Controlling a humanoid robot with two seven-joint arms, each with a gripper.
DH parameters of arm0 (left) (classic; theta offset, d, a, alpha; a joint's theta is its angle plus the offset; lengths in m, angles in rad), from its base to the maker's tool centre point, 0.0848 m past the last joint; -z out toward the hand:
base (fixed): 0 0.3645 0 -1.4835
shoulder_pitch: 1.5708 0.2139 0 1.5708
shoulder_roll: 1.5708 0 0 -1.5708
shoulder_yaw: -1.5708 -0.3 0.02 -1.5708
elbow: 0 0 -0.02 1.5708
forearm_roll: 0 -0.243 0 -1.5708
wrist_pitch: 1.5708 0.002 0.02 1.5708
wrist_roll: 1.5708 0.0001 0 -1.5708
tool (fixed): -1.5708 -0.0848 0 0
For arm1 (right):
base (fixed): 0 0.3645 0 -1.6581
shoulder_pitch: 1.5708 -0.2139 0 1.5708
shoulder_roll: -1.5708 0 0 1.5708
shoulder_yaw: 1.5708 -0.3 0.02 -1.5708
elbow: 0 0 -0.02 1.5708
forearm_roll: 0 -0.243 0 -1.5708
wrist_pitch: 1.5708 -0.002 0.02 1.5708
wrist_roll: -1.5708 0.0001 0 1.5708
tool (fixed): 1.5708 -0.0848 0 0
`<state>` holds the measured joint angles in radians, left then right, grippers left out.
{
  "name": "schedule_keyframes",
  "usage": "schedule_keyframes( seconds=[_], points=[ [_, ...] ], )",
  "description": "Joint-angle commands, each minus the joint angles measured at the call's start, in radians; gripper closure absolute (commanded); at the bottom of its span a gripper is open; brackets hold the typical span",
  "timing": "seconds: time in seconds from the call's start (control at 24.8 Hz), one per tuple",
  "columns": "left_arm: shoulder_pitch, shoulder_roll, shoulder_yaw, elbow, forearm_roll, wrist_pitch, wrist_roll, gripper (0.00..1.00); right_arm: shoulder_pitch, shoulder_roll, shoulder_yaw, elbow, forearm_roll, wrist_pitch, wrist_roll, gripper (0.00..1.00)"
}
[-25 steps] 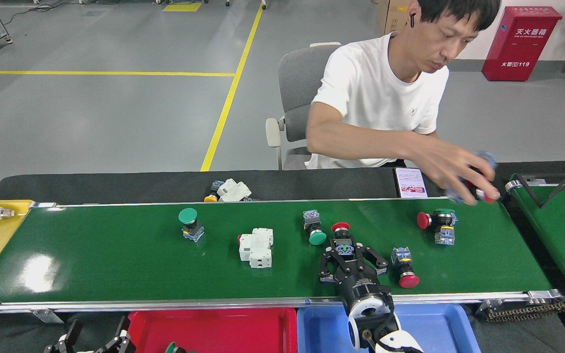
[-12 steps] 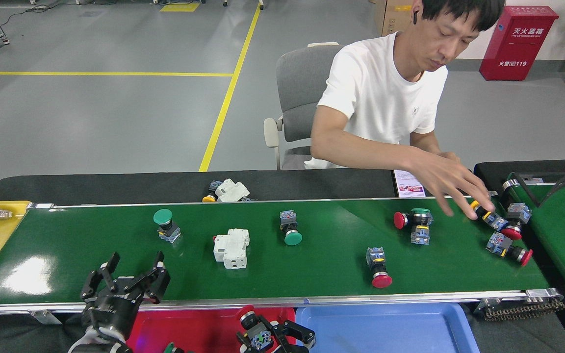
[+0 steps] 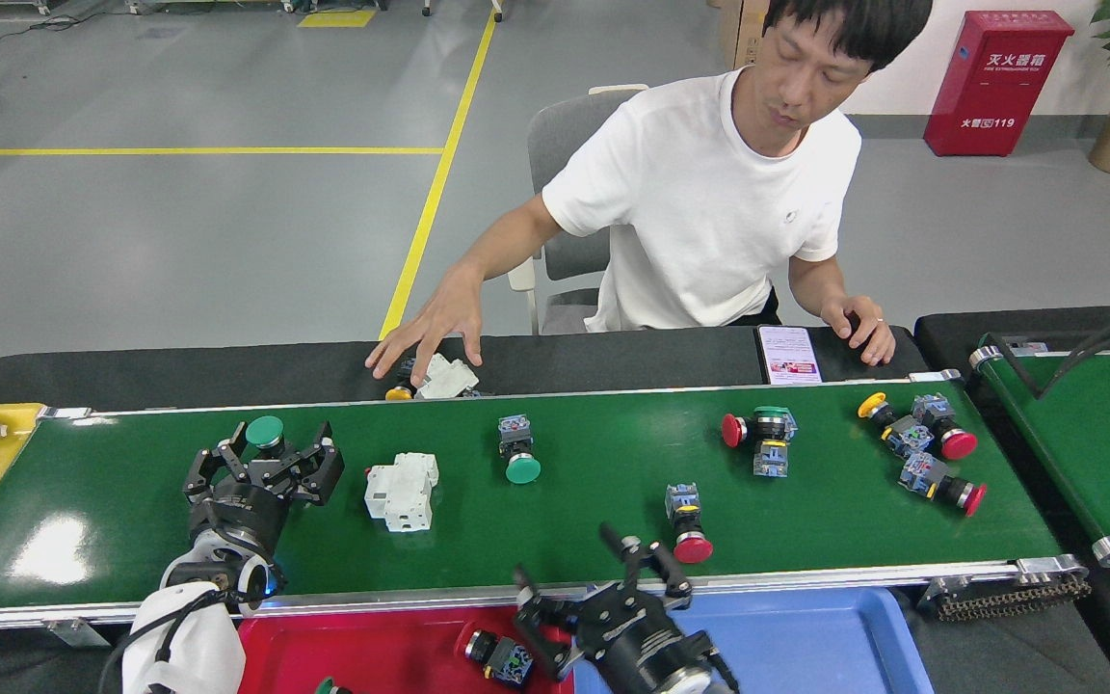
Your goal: Pick switch part from conveyor to tray
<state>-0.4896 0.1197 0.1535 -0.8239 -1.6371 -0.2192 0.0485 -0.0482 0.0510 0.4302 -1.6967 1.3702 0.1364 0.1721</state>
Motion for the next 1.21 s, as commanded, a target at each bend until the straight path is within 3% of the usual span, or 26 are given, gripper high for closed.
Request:
schedule_keyframes(
  seconds=[0.0,0.12,0.28,0.4,0.52,0.61,0.77,0.85,1.01,1.09,1.17],
  points=[
    [-0.030,0.041,-0.005,0.051,0.007,0.000,0.039,0.14,-0.012,-0.010,-0.054,-0.015,0.003,0.088,-0.082,0.03],
    [-0.043,0.074,0.001,0.120,0.025,-0.009,0.074,0.36,0.021,-0.072,-0.117,-0.014,0.003,0.144,-0.134,0.02],
    [-0.060,0.098,-0.006,0.161,0.060,-0.026,0.073,0.88,0.146,-0.099,-0.160,-0.015,0.001,0.155,-0.218,0.01],
    [-0.053,0.098,0.001,0.157,0.082,-0.043,0.074,0.93,0.208,-0.097,-0.160,-0.020,0.001,0.155,-0.227,0.01],
    [-0.024,0.094,-0.005,0.121,0.146,-0.057,0.073,0.93,0.209,-0.094,-0.160,-0.020,0.001,0.155,-0.220,0.01],
    [0.048,0.094,-0.005,0.010,0.204,-0.088,0.067,0.94,0.191,-0.091,-0.160,-0.009,0.001,0.157,-0.203,0.01],
    [0.240,0.095,0.003,-0.284,0.280,-0.123,0.034,0.94,0.067,-0.053,-0.139,0.052,0.001,0.157,-0.071,0.01],
    [0.367,0.094,0.004,-0.481,0.329,-0.126,-0.007,0.93,-0.021,0.003,-0.110,0.127,0.012,0.158,-0.023,0.01],
    [0.632,0.086,-0.008,-0.791,0.329,-0.126,-0.021,0.93,-0.156,0.059,-0.064,0.293,0.021,0.160,-0.006,0.01],
    [0.730,0.081,-0.049,-0.848,0.301,-0.126,-0.015,0.91,-0.211,0.086,-0.045,0.377,0.020,0.158,-0.006,0.02],
    [0.741,0.075,-0.131,-0.847,0.207,-0.124,-0.003,0.79,-0.248,0.107,-0.041,0.450,0.018,0.160,-0.006,0.04]
  ],
)
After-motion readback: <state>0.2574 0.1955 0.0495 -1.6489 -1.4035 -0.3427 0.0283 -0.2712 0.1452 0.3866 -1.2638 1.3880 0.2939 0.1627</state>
